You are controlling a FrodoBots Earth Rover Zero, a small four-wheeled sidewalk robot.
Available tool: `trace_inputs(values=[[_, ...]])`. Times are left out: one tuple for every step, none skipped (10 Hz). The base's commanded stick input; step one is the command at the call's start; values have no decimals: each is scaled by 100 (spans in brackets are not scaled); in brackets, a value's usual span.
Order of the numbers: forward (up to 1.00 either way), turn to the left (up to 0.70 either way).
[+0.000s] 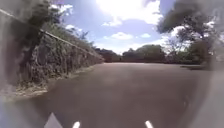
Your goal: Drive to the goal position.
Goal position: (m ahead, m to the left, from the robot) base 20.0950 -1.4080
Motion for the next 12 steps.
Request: trace_inputs(values=[[100, 0], [100, 0], [100, 0], [100, 0], [100, 0], [100, 0], [100, 0], [100, 0], [100, 0], [100, 0], [100, 0], [100, 0]])
